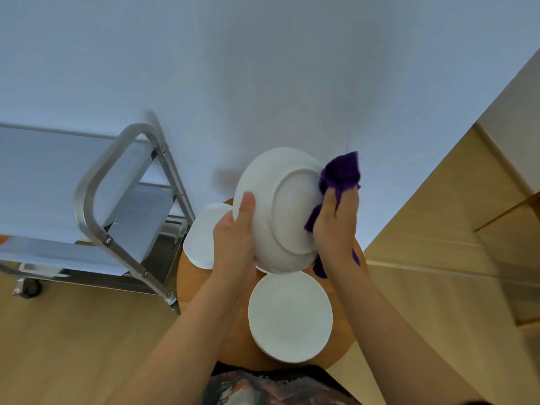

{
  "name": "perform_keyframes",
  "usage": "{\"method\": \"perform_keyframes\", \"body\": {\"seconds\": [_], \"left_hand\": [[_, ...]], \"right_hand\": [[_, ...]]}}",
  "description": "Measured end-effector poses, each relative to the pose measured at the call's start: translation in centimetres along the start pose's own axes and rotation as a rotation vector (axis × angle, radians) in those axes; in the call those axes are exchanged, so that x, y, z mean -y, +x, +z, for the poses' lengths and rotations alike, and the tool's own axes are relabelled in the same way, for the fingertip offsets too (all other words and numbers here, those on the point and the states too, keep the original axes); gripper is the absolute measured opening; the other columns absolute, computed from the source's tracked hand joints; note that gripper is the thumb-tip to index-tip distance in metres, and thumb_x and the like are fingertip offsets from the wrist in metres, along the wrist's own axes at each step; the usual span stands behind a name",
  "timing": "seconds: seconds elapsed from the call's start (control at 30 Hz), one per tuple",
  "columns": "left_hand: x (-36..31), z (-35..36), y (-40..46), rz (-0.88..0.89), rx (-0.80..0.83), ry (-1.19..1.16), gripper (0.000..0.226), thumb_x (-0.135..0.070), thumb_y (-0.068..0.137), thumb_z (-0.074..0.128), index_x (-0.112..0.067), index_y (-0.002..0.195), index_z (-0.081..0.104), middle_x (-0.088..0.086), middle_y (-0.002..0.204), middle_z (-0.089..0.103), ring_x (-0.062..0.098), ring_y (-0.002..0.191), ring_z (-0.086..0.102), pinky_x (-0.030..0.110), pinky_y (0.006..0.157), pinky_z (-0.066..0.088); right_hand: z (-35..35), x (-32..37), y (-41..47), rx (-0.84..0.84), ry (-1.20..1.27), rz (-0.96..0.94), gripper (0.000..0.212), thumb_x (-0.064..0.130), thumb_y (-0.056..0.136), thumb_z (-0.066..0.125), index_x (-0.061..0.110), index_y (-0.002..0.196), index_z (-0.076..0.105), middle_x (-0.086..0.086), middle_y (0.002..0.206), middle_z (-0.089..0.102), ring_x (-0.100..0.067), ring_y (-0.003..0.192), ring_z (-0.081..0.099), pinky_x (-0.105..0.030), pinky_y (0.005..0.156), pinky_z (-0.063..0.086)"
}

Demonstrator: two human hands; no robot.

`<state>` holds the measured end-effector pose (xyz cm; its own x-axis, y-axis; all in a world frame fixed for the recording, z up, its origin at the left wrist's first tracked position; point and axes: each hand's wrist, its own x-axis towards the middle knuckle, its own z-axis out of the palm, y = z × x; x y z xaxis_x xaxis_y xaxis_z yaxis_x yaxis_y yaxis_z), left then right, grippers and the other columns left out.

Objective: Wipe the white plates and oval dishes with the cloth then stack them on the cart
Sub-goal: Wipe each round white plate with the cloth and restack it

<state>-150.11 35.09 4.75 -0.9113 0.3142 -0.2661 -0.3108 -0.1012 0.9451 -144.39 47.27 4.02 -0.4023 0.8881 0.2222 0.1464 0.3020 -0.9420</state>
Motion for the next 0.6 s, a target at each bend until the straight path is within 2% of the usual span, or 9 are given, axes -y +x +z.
{"method": "perform_keyframes", "body": {"seconds": [0.1, 0.2, 0.33, 0.4, 0.5, 0.6], "left_hand": [[-0.3, 0.1, -0.2, 0.011, -0.026, -0.001, 0.030, -0.054, 0.090, 0.051, -0.027, 0.080, 0.060, -0.002, 0.084, 0.070, 0.024, 0.089, 0.066, 0.047, 0.084, 0.055], [-0.4, 0.3, -0.4, 0.002, -0.063, 0.011, 0.030, -0.056, 0.089, 0.050, -0.030, 0.080, 0.060, -0.004, 0.082, 0.069, 0.021, 0.085, 0.067, 0.039, 0.076, 0.057], [-0.5, 0.1, 0.4, -0.072, -0.101, -0.075, 0.033, -0.055, 0.088, 0.053, -0.023, 0.087, 0.063, 0.002, 0.086, 0.071, 0.023, 0.087, 0.068, 0.036, 0.074, 0.056], [-0.6, -0.3, 0.8, -0.103, -0.112, -0.112, 0.035, -0.056, 0.087, 0.054, -0.022, 0.091, 0.062, 0.001, 0.086, 0.071, 0.021, 0.086, 0.068, 0.032, 0.069, 0.056], [-0.8, -0.7, 0.8, -0.168, -0.100, -0.184, 0.041, -0.058, 0.085, 0.055, -0.019, 0.094, 0.064, 0.005, 0.090, 0.072, 0.026, 0.087, 0.070, 0.040, 0.076, 0.058], [-0.6, -0.8, 0.5, -0.319, -0.070, -0.315, 0.047, -0.057, 0.081, 0.061, -0.014, 0.099, 0.064, 0.008, 0.091, 0.074, 0.027, 0.077, 0.073, 0.039, 0.063, 0.059]], "right_hand": [[1.3, 0.2, -0.8, 0.068, -0.082, -0.090, 0.037, 0.018, 0.101, 0.036, 0.013, 0.136, 0.046, -0.008, 0.149, 0.036, -0.026, 0.140, 0.028, -0.049, 0.109, 0.030], [2.2, 1.1, -1.9, 0.144, -0.201, -0.182, 0.046, 0.023, 0.093, 0.033, 0.014, 0.136, 0.049, -0.008, 0.152, 0.031, -0.027, 0.141, 0.026, -0.055, 0.109, 0.028], [2.8, 1.4, -4.0, 0.355, -0.151, -0.335, 0.039, 0.013, 0.094, 0.043, 0.012, 0.131, 0.053, -0.007, 0.148, 0.039, -0.027, 0.136, 0.036, -0.054, 0.105, 0.035], [2.6, 1.2, -5.0, 0.405, -0.134, -0.392, 0.035, 0.009, 0.093, 0.047, 0.008, 0.126, 0.057, -0.010, 0.144, 0.044, -0.030, 0.132, 0.042, -0.056, 0.102, 0.038], [1.8, 0.6, -6.2, 0.411, -0.251, -0.561, 0.030, 0.012, 0.090, 0.049, 0.006, 0.115, 0.064, -0.016, 0.136, 0.051, -0.037, 0.124, 0.049, -0.061, 0.095, 0.041], [0.9, -0.5, -6.8, 0.388, -0.404, -0.748, 0.032, 0.019, 0.087, 0.048, 0.006, 0.107, 0.070, -0.020, 0.128, 0.057, -0.041, 0.118, 0.053, -0.060, 0.093, 0.044]]}}
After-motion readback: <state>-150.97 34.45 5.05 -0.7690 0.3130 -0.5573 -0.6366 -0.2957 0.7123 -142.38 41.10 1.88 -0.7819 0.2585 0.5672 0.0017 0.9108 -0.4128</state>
